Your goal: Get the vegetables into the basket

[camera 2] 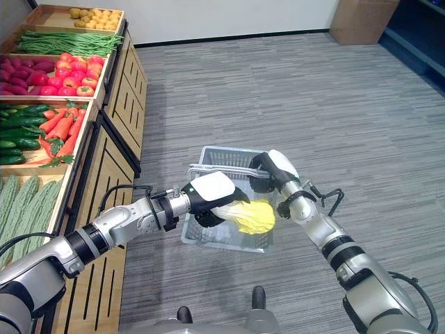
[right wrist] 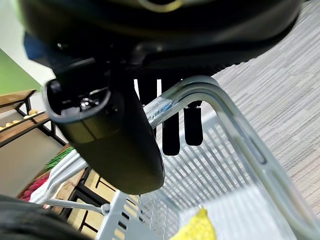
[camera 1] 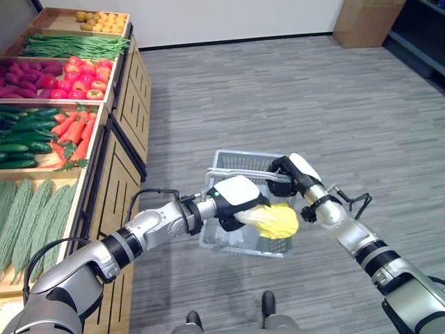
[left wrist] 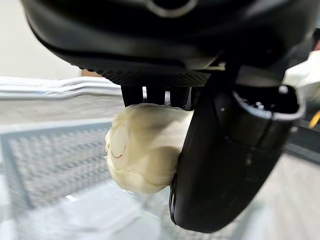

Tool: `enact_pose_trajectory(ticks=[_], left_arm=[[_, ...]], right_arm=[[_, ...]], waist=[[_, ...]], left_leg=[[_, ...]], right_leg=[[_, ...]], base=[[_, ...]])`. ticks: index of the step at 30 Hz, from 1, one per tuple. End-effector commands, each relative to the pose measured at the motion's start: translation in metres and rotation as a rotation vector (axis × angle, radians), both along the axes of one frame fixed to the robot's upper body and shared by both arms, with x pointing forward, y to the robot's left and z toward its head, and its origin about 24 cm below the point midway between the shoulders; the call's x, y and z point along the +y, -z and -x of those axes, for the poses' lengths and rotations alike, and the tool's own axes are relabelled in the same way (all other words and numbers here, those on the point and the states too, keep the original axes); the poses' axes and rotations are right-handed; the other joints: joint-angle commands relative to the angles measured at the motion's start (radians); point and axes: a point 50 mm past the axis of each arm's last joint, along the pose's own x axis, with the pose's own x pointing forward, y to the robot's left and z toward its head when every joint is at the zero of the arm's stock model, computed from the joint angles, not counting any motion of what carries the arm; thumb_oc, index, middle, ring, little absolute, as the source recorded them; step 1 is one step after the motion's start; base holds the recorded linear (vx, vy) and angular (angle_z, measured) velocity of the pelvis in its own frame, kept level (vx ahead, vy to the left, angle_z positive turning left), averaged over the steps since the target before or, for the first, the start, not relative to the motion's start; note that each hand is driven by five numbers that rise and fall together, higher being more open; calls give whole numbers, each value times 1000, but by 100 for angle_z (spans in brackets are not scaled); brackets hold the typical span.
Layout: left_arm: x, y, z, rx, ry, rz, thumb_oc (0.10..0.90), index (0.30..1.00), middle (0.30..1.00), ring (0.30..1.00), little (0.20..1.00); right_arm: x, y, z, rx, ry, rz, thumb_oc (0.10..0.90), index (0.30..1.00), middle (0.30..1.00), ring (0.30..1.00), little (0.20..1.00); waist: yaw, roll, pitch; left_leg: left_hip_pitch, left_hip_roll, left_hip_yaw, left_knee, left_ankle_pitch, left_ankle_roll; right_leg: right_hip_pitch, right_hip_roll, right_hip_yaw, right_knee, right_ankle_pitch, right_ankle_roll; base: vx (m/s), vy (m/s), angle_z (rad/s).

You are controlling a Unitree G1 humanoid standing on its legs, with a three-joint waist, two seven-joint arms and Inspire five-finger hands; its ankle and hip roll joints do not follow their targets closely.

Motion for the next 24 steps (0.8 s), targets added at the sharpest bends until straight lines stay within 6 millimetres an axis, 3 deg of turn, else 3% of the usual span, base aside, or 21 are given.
enact_pose_trajectory(ticks=[1,4,11,12,19,24], left_arm=[[-11,-28,-26,-222,-8,49,400,300,300,300,300],[-1,-12,-33,-227,-93,-3,400,300,300,300,300],[7,-1,-37,-242,-164,-29,400,300,300,300,300],[11,5,-38,-238,-206,-21,900,1000,1000,1000,1000],[12,9,-36,-239,-242,-5,900,1000,1000,1000,1000],[-3,-6,-31,-244,-153,49,900,1000,1000,1000,1000]], right_arm=[[45,-105,-16,-402,-201,-230,400,300,300,300,300],[53,-106,-12,-403,-232,-286,400,300,300,300,300],[58,-106,-8,-409,-250,-311,400,300,300,300,300],[56,-106,-7,-410,-243,-315,400,300,300,300,300],[46,-91,-9,-374,-176,-290,400,300,300,300,300],[29,-70,-15,-316,-65,-248,400,300,300,300,300]], waist=[[17,-28,-48],[14,-30,-49],[15,-30,-48],[15,-31,-49],[18,-33,-50],[24,-31,-54]], left_leg=[[11,21,0,1,-5,-54],[12,22,2,1,-6,-54],[13,22,6,1,-7,-54],[14,23,7,1,-7,-54],[18,23,4,1,-8,-53],[18,23,1,1,-8,-53]], right_leg=[[73,-58,-47,-1,-36,75],[74,-57,-47,-1,-36,73],[75,-56,-48,-1,-37,72],[76,-56,-48,-1,-37,71],[82,-57,-48,-1,-37,69],[87,-58,-58,-1,-37,70]], base=[[0,0,0],[0,0,0],[0,0,0],[0,0,0],[0,0,0],[1,0,1]])
